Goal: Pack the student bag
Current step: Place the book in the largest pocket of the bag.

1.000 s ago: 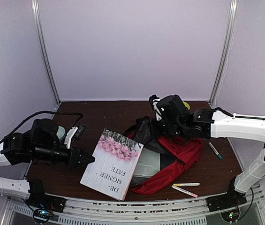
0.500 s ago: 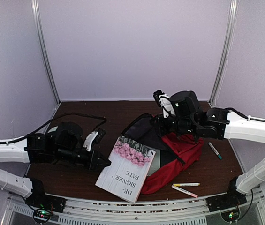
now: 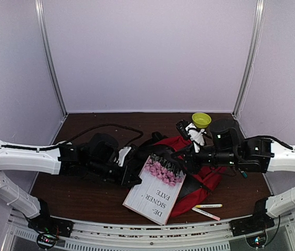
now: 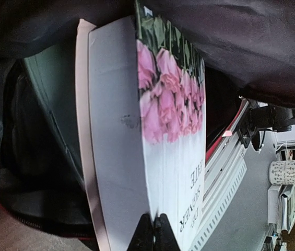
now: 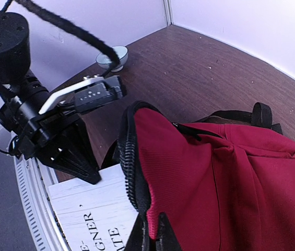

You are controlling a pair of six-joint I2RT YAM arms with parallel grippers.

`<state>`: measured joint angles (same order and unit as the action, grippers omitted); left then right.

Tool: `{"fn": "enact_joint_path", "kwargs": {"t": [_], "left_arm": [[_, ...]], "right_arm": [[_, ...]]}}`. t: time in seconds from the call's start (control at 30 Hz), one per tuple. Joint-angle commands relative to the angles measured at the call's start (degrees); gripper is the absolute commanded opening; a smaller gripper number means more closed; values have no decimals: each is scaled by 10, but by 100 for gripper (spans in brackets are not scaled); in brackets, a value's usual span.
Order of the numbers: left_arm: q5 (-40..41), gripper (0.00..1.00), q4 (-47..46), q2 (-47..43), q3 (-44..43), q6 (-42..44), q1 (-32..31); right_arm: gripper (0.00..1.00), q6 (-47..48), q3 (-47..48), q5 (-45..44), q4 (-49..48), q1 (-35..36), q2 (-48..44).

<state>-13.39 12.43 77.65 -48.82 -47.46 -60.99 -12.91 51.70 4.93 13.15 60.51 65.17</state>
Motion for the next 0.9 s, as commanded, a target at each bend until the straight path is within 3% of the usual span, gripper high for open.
{"fn": "enact_joint_path", "kwargs": {"t": [0.0, 0.13, 0.4, 0.87], "left_arm": [[-37, 0, -63, 49, -49, 8, 23], [-80, 0, -79, 77, -61, -7, 47], [-84, 0, -88, 104, -68, -7, 67], [-64, 0, -72, 180, -148, 73, 105]], "right_arm": [[0, 6, -8, 21, -32, 5, -19], [0, 15, -1, 37, -25, 19, -29], [0, 67, -27, 51, -50, 52, -63], [0, -8, -30, -58, -33, 52, -10]]}}
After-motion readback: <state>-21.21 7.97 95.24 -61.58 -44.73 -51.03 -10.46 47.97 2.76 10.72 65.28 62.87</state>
